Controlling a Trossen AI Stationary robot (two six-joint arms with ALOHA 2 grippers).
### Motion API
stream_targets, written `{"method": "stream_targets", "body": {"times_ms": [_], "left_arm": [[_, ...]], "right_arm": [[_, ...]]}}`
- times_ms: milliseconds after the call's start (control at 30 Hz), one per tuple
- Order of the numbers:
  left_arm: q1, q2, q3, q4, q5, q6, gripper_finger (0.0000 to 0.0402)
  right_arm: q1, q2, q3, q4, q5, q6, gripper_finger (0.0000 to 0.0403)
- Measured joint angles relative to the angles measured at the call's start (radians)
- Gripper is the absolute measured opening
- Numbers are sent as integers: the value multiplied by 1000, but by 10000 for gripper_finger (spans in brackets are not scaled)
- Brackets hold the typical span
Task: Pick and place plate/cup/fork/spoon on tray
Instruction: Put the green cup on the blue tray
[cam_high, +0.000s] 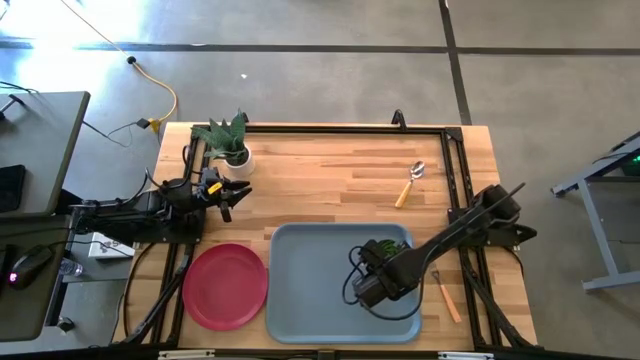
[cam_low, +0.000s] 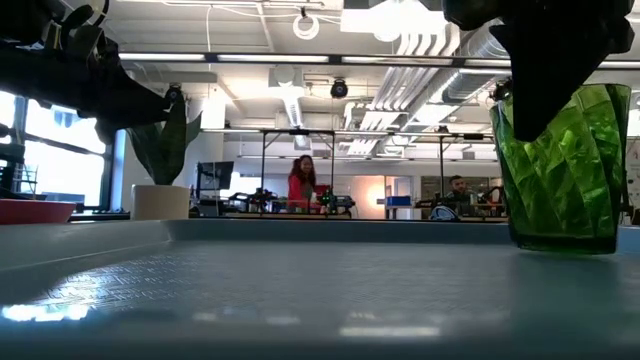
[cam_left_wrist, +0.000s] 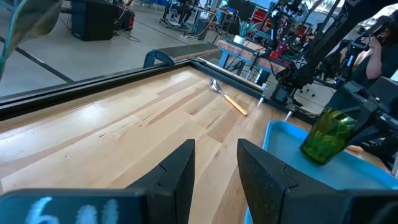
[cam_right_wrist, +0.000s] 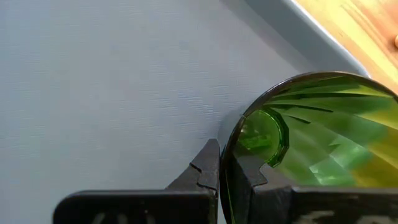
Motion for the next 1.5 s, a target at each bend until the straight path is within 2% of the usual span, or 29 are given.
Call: {"method": "stream_targets", "body": {"times_ms": [400,1300,1500], "left_arm": [[0,0,0,0,0,0,110],[0,0,0,0,0,0,110],[0,0,0,0,0,0,110]], "right_arm": [[-10,25,1,2,-16,-3,20],[-13,25,2,-27,-12,-3,24],[-13,25,2,-27,-21,0,61]]}}
